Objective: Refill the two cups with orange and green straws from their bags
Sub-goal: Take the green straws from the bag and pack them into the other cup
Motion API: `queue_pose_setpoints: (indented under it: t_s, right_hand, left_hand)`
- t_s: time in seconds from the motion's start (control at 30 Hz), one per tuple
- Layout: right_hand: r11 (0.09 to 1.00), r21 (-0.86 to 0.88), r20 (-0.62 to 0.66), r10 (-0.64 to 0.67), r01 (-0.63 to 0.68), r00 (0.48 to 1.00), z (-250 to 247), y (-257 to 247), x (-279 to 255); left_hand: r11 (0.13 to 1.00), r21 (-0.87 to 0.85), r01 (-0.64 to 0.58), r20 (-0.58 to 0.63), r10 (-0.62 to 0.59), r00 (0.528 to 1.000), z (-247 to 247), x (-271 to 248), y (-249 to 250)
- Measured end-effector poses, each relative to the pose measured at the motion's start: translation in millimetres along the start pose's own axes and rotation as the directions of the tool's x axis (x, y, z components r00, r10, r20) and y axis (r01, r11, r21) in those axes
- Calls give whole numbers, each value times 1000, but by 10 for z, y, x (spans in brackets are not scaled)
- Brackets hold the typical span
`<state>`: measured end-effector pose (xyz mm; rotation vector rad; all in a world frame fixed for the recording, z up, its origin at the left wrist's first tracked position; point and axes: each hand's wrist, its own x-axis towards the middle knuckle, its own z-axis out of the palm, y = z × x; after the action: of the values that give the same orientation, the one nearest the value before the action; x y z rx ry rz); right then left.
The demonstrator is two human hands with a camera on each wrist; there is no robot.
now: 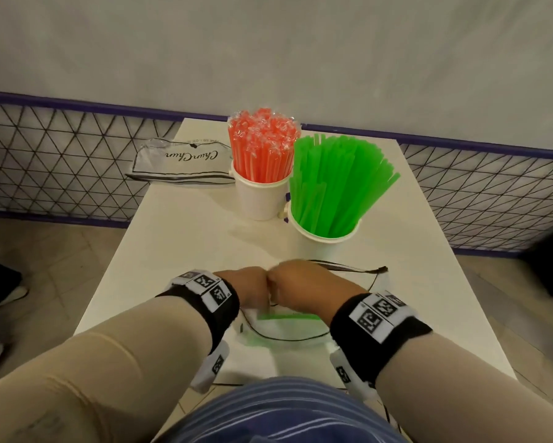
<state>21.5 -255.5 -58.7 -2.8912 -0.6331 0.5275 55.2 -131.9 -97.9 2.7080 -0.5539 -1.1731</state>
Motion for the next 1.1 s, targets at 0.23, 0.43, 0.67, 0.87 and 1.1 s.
queue_pose_setpoints:
  t_s: [0.23,0.43,0.67,0.87,1.1]
  right_hand:
    - [1000,-7,262,12,-10,965,361,-65,-2]
    - [987,-143,157,-56,79,986,529,-8,-74]
    - [979,-201,88,-6,24,996,613,110,-107]
    - [999,47,-139,14,-7,990,517,274,-127]
    - [949,306,-329,29,78,944,174,244,-202]
  left_hand:
    - [980,195,-28,-46,38,998,37,-37,-58]
    - [976,213,-36,-58,49,997,117,-78,-100]
    - [973,228,-36,-85,57,995,150,-119,-126]
    - [973,227,-37,-139,70,988,191,-137,-213]
    - [969,246,-1,-179,47,983,174,-173,-275]
